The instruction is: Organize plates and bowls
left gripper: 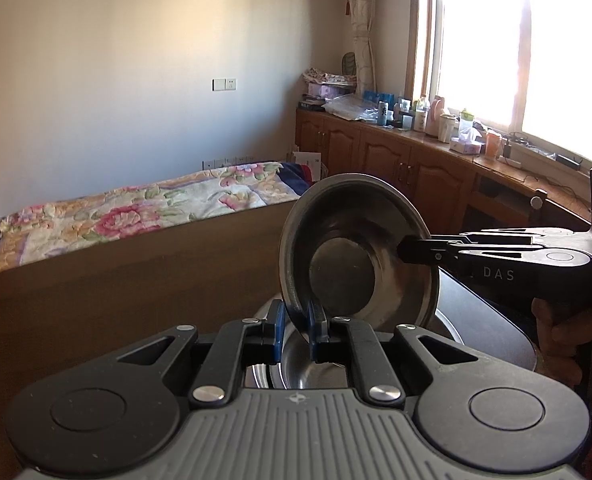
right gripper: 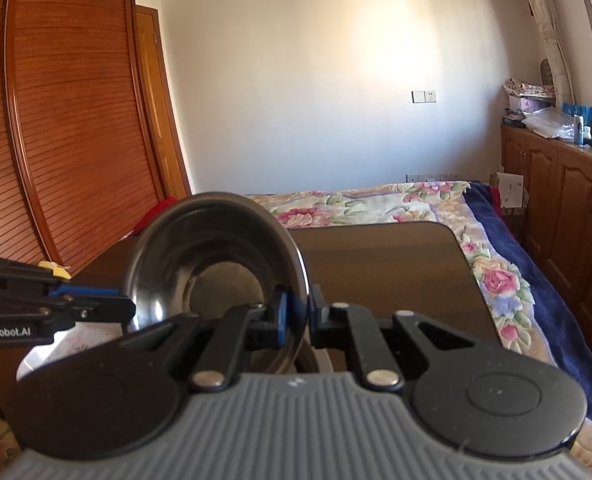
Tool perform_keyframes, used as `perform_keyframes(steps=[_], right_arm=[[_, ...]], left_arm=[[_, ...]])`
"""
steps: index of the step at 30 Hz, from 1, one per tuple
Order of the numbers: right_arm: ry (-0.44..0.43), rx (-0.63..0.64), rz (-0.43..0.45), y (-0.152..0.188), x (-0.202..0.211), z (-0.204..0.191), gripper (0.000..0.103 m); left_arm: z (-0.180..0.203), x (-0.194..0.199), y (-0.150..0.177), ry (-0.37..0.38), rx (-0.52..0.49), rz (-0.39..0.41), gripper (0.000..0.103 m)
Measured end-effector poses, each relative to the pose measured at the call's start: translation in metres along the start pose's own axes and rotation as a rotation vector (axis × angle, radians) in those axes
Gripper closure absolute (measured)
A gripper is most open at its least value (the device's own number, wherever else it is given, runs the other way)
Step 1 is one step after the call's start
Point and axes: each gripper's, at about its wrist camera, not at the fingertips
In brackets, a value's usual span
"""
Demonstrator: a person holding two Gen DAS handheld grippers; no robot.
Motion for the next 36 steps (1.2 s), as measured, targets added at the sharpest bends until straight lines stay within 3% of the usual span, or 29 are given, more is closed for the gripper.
perform_keyframes(steps=[21,36], right_arm=[[-0.019,-0.025,-0.064,0.022,-0.015,-0.009,0.091],[-0.007,-0.014,-0.076,0.023,-0.019,-0.011,0.088]], left_arm=[[-0.003,-0.013,0.031,-0.004,0.035,-0.054,0.089],[0.000,-0.014,0.029,-0.004,0.036,-0.056,0.087]])
Point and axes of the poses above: each gripper's, at about its wrist camera, not at the fingertips, and x roughly against the way its jaws point, z to its right, y to its underside, and after that the axes turned 14 degrees about -z, right-handed
